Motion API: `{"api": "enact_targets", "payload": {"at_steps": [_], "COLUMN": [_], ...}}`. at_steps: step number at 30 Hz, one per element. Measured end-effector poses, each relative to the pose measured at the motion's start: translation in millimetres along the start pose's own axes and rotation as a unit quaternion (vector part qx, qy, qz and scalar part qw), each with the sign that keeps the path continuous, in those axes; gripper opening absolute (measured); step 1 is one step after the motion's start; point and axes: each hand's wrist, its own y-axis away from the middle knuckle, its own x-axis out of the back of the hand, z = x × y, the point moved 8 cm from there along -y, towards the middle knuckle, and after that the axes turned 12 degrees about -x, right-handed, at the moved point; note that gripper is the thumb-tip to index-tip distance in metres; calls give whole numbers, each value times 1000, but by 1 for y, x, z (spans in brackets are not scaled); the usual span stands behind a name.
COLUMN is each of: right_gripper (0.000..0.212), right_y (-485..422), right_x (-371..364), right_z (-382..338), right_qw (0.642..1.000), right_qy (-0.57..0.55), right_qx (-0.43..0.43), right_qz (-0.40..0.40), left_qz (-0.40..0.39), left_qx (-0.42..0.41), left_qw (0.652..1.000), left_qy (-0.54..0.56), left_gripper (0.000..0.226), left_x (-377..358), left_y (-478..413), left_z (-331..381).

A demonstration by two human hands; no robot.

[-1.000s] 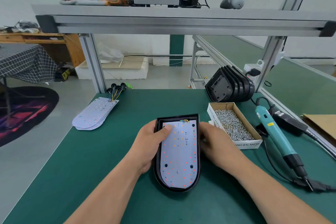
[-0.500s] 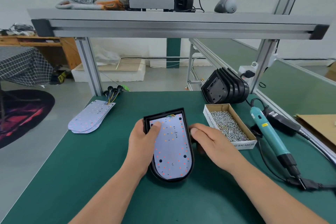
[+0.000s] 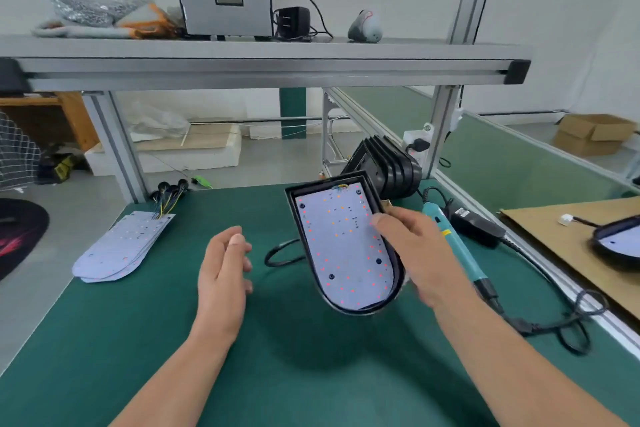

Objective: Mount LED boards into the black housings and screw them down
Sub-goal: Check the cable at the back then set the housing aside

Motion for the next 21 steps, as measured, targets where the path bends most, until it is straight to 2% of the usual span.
{"api": "enact_targets", "payload": {"at_steps": [4,9,12,15,16,19,21], "right_gripper": [21,25,35,19,20,65,61], "right_y": [9,30,48,69,77,97,107], "right_x": [67,192,273,348,371,419,439], "right_z": [-14,-30,-18,10,21,60,74], "right_qw": [990,971,949,908,893,860,854], "right_qy": [-129,-148,-141,-143,-137,-129,-125], "right_qx": [3,50,26,-3,-7,-78,-100], "right_qz": [57,181,281,395,429,488,494], "left_qz": [-26,-44,-50,-61,-64,-73,-76], "left_qx": [9,6,9,7,6,3,3], "left_qw": [999,998,998,997,997,995,995], "left_qy": [-22,-37,-42,-51,-54,-61,-62], "left_gripper": [30,30,33,34,34,33,34], "left_x": [-2,-3,-6,-8,-8,-10,-10], "left_y": [-2,-5,-5,-5,-5,-5,-5], "left_z": [-11,-20,-21,-20,-20,-19,-18]}}
